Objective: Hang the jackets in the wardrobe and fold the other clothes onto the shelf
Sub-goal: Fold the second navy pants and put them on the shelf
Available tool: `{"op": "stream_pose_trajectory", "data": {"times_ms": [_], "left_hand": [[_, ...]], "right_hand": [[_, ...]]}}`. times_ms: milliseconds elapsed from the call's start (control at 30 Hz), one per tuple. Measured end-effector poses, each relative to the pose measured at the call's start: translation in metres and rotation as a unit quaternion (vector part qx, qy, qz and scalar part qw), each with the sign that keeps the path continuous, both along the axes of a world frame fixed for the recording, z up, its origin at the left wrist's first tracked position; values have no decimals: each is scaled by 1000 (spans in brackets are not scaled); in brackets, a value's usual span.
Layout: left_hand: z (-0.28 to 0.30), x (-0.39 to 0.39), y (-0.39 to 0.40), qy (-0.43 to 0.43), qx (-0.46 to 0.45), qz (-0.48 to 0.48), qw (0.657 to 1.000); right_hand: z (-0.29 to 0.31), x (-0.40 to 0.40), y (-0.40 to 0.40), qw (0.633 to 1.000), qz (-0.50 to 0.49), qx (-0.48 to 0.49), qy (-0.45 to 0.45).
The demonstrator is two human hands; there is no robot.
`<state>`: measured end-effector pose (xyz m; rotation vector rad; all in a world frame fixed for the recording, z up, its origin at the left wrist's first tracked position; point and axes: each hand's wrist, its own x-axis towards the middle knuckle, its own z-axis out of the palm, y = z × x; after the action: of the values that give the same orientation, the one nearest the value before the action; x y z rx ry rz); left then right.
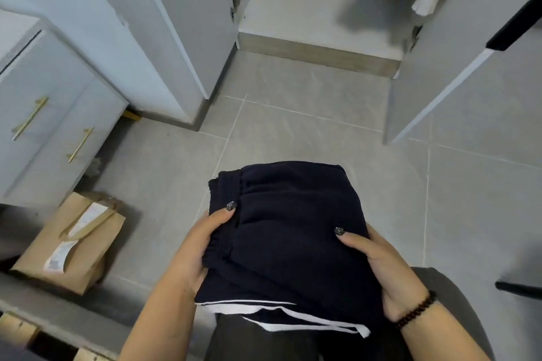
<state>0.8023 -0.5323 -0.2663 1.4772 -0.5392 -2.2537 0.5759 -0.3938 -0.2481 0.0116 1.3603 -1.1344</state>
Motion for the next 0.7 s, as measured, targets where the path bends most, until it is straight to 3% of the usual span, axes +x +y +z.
{"op": "stream_pose_trajectory", "data": {"times_ms": [233,500,700], "left_hand": [[89,-64,-56,22,-54,-45,997],[276,-84,-87,83,-91,-68,990],[412,-79,-121,90,-214,-112,966]], "right_hand": [[101,-73,-43,999,2,2,35],[294,-91,-68,997,4,-40,63],[417,-86,-98,992,6,-70,107]]}}
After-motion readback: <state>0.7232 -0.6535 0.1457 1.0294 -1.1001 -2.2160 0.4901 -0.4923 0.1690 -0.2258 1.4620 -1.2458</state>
